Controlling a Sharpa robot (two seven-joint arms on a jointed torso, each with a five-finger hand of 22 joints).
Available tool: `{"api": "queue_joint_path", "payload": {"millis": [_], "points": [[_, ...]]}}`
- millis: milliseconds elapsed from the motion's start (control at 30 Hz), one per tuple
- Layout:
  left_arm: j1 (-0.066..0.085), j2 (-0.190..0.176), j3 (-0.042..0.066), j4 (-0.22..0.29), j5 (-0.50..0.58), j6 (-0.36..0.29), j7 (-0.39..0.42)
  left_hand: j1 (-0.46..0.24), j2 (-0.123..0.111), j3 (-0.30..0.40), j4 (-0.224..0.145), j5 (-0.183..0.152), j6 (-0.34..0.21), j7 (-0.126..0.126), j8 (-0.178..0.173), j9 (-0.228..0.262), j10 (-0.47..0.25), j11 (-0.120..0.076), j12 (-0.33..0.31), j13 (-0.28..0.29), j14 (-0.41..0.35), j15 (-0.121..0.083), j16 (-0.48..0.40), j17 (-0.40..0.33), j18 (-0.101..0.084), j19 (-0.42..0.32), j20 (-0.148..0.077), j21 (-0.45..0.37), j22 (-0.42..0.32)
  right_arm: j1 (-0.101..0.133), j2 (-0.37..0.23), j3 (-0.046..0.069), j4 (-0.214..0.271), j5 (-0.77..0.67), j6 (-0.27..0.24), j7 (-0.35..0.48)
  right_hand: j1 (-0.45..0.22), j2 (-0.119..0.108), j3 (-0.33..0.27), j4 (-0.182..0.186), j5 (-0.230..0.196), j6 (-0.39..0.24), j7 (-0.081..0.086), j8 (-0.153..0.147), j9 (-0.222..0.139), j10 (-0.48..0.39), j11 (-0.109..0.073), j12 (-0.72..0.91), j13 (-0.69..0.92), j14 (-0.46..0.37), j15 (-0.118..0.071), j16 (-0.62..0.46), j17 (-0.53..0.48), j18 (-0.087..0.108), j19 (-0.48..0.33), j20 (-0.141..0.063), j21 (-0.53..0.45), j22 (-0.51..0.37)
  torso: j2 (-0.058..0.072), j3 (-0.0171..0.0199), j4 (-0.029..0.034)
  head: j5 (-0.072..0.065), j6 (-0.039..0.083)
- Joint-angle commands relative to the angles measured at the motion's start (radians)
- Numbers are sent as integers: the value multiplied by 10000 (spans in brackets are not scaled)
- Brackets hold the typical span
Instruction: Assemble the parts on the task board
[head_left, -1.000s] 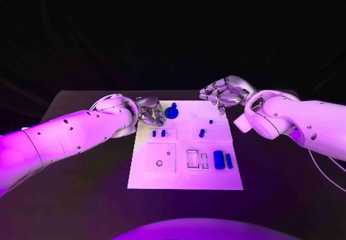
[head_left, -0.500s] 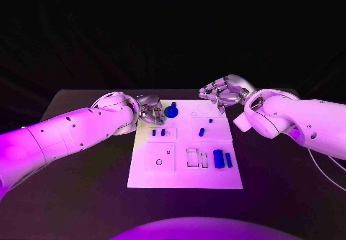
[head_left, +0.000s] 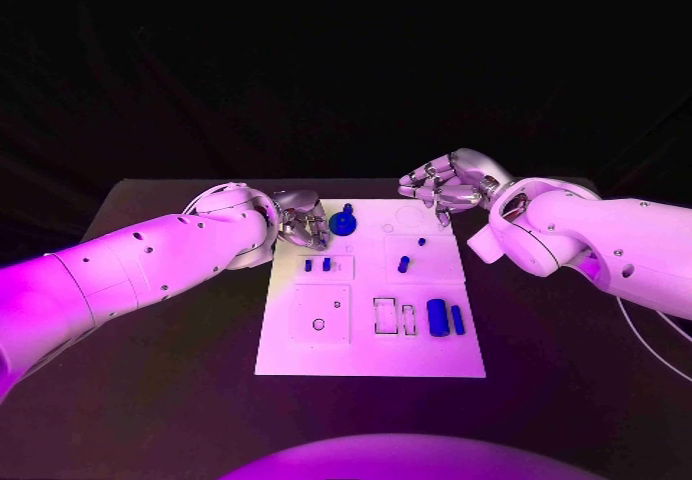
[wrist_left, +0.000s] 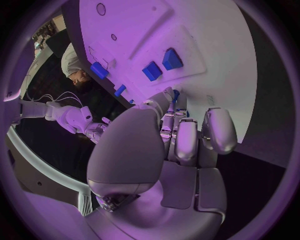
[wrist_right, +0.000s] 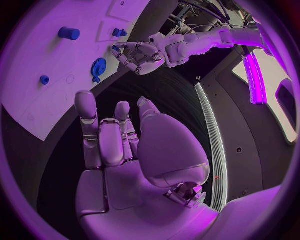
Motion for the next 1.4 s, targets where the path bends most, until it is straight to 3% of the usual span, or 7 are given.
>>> {"api": "queue_joint_path", "payload": {"millis": [33, 233, 533, 1100, 1200, 1267, 1400], "points": [[-58, 6, -44, -50, 50, 415, -123, -150, 39, 54, -2, 18, -178, 42, -119, -37, -148, 42, -122, -20, -58, 54, -31, -35, -121, -68, 38, -77, 353, -6, -5, 0, 9, -28, 118, 45, 69, 68, -54, 25, 42, -45, 12, 43, -3, -2, -32, 66, 5, -48, 22, -39, -16, 185, 21, 1, -39, -11, -4, -6, 1, -4, 3], [-58, -13, -44, -59, 252, 460, -1, -870, -370, -227, 354, 121, -909, 206, -565, -216, -629, 251, -515, -141, -130, 225, -126, -282, -83, -177, 180, -324, 246, -6, -4, 0, 7, -15, 122, 48, 69, 68, -54, 25, 42, -45, 12, 43, -3, -2, -32, 66, 5, -48, 22, -39, -16, 185, 21, 1, -39, -11, 0, -3, 6, -9, 5], [-58, -48, -44, -88, 356, 369, 8, -1269, -612, -541, 603, 104, -1171, 295, -706, -283, -1144, 406, -853, -274, -272, 355, -321, -677, 36, -408, 326, -921, -66, -6, -46, 0, 2, -7, 109, 39, 69, 68, -54, 25, 42, -45, 12, 43, -3, -2, -32, 66, 5, -48, 22, -39, -16, 185, 21, 1, -39, -11, 2, -2, 1, 6, 1], [-58, -323, -39, -77, 599, -26, 29, -1147, -463, -776, 651, 138, -1387, 348, -776, -337, -1333, 458, -927, -309, -416, 394, -548, -1122, 151, -600, 393, -1520, -392, -12, -64, -1, -229, -151, 183, -108, 159, 78, -85, 29, 76, -66, 12, 49, -8, -231, -36, -171, -301, -73, 21, -105, -100, 218, -56, -2, -167, -215, -14, -6, -1, 9, 58], [-53, -524, -18, -16, 1136, -73, 130, -958, -342, -670, 589, 155, -1393, 371, -760, -341, -1337, 470, -931, -320, -450, 401, -600, -1219, 171, -629, 397, -1633, -453, -12, -71, -1, -367, -1385, 617, -507, 602, 107, 73, -178, 89, -122, 51, 38, -19, -710, -14, -763, -793, -343, 41, -562, -653, 342, -513, 12, -756, -1065, -22, -5, -5, 81, 116], [-49, -763, 24, 102, 1764, -118, 260, -608, -205, -384, 416, 187, -1260, 413, -672, -317, -1336, 492, -945, -347, -596, 406, -803, -1548, 239, -778, 398, -2014, -660, -15, -61, -1, -471, -3135, 1109, -1000, 986, -28, 231, -340, 15, 30, 52, 145, 11, -1072, 0, -1576, -1428, -705, 69, -1127, -1295, 385, -788, 46, -1125, -1402, -22, 4, -26, 196, 202], [-33, -1171, 78, 334, 2953, -581, 535, -517, -228, -136, 343, 138, -1125, 421, -587, -301, -1292, 505, -950, -384, -929, 421, -1284, -2303, 384, -1118, 407, -2825, -1100, -84, -46, 0, -570, -5636, 1571, -1551, 1519, -235, 556, -466, -223, 286, -2, 300, 17, -919, -9, -3171, -2848, -705, 39, -1361, -1528, 402, -693, -10, -1282, -1516, -38, 9, 19, 160, 243]]}}
